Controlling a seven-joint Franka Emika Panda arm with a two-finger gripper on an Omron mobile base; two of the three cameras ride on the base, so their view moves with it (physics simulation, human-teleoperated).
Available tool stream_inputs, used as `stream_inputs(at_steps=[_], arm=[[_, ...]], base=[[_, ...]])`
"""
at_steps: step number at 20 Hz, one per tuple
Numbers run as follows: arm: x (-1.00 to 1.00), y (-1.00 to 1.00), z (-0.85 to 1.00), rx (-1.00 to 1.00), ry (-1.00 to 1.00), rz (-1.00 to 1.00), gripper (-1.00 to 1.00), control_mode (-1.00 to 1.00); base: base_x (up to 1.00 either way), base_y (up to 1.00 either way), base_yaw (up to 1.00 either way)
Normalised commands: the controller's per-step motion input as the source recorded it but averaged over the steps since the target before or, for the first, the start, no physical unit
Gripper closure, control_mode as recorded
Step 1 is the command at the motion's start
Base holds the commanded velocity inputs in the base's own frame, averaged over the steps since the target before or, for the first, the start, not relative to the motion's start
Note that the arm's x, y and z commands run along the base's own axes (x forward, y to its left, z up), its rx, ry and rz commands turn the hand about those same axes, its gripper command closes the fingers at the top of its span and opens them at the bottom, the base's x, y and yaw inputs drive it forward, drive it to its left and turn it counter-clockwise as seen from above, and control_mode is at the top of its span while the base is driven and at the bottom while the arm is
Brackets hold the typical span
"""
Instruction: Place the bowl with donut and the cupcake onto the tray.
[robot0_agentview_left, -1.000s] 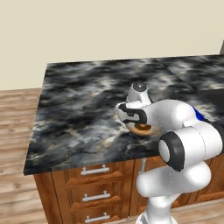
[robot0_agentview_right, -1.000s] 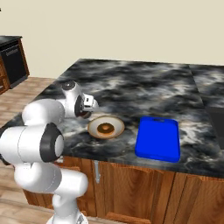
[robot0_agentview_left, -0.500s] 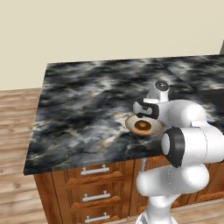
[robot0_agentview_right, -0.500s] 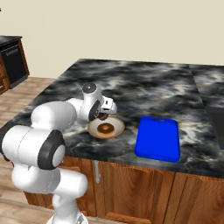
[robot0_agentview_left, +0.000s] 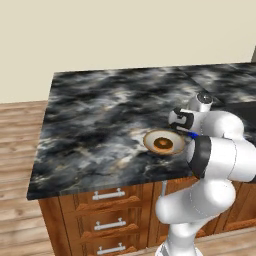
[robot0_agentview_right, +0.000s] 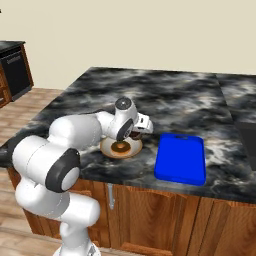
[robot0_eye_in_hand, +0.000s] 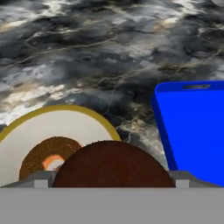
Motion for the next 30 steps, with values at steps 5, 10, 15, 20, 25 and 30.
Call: stream_inputs(at_steps=[5,10,15,20,25,30], arm=[[0.04,-0.78,0.0,0.0,0.0,-0.02,1.0,-1.0],[0.02,-0.77,0.0,0.01,0.0,-0.02,1.0,-1.0],[0.2,-0.69,-0.05,0.06,0.0,0.0,1.0,-1.0],[0.28,-0.57,-0.17,0.07,0.0,0.0,1.0,-1.0],[0.25,-0.4,-0.33,0.04,0.02,0.0,1.0,-1.0],[0.28,-0.28,-0.23,0.01,0.02,0.0,1.0,-1.0]], base=[[0.0,0.0,0.0],[0.0,0.0,0.0],[0.0,0.0,0.0],[0.0,0.0,0.0],[0.0,0.0,0.0],[0.0,0.0,0.0]])
